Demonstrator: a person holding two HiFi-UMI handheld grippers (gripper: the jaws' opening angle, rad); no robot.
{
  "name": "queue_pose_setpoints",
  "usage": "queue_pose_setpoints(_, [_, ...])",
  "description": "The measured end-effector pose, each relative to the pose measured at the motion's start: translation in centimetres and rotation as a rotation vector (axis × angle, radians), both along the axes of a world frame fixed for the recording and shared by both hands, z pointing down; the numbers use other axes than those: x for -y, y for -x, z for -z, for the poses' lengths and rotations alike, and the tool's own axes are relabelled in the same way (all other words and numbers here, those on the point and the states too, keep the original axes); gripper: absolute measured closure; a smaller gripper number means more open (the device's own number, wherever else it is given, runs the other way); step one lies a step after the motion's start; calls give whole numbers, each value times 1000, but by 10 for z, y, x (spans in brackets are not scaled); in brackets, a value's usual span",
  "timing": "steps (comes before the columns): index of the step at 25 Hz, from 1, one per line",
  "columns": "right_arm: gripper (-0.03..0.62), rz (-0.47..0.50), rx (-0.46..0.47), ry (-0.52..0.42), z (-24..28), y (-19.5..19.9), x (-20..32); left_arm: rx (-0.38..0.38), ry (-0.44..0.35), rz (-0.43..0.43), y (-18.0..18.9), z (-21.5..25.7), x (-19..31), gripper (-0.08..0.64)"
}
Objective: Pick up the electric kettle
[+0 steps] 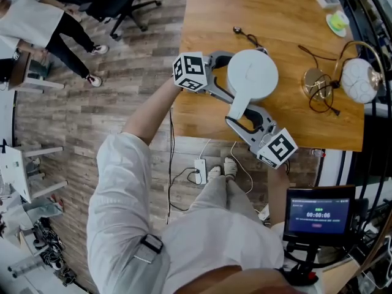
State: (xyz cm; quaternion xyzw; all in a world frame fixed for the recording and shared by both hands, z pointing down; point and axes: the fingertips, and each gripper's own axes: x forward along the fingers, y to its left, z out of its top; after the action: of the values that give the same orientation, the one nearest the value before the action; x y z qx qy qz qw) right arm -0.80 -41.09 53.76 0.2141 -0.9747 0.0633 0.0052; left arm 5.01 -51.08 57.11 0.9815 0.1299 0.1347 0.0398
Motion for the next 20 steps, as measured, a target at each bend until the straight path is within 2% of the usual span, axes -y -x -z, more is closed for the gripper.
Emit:
queue_pose_setpoints(13, [454,50,57,-1,23,-8,-7,-105,52,47,-3,21,-5,-21])
queue_pose_setpoints(16, [454,65,65,-26,38,-9,-7,-139,39,66,-3,38,-4,-21])
queue_pose_setpoints(20, [454,86,86,-61,72,-20,-6,-142,-13,92,-10,78,-1,-21])
